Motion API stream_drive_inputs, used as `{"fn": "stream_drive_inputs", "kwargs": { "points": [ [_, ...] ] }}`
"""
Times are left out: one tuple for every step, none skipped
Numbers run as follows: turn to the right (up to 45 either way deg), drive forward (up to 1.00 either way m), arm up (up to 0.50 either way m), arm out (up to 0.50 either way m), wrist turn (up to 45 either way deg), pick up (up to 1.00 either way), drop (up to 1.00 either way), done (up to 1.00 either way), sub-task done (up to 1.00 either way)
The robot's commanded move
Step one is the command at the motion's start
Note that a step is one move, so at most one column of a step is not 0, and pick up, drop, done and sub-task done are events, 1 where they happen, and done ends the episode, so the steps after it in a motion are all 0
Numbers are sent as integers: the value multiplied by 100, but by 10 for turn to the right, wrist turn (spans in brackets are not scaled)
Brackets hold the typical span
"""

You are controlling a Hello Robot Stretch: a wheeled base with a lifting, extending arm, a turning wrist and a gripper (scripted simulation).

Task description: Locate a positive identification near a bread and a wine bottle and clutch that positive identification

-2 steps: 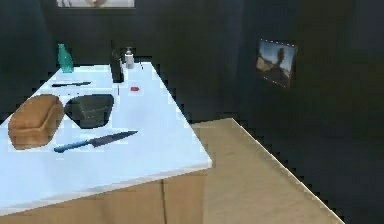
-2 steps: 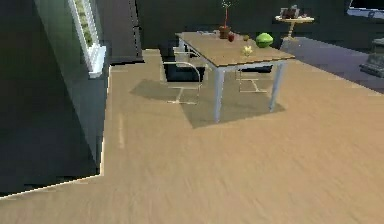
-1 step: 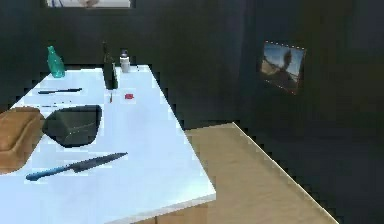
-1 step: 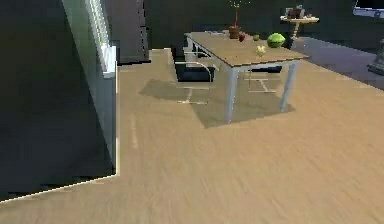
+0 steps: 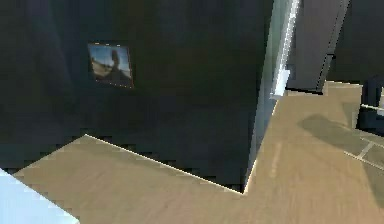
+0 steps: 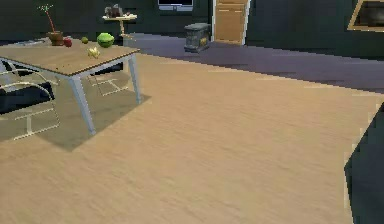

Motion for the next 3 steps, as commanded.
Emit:
{"fn": "stream_drive_inputs", "kwargs": {
  "points": [
    [210, 0, 0, 0, 0, 0, 0, 0, 0],
    [0, 40, 0, 0, 0, 0, 0, 0, 0],
    [-180, 0, 0, 0, 0, 0, 0, 0, 0]
  ]
}}
